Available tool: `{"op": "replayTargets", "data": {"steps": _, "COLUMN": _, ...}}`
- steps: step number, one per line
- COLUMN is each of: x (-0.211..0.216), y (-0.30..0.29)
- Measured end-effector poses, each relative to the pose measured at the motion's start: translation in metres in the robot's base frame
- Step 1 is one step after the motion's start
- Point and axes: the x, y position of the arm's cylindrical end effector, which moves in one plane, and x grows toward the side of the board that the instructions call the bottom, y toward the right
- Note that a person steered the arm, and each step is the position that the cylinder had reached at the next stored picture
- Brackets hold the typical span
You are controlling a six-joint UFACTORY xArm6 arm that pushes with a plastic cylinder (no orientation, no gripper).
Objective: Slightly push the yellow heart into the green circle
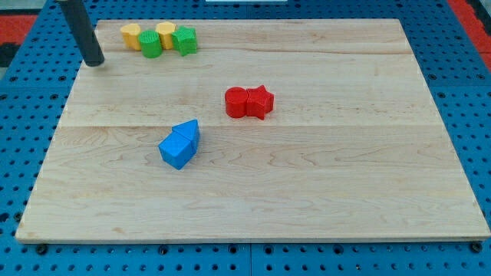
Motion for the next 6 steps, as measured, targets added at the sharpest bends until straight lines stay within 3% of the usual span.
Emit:
{"op": "replayTargets", "data": {"steps": 2, "x": -0.054, "y": 0.013}}
{"op": "replayTargets", "data": {"steps": 4, "x": -0.061, "y": 0.103}}
{"op": "replayTargets", "data": {"steps": 6, "x": -0.058, "y": 0.074}}
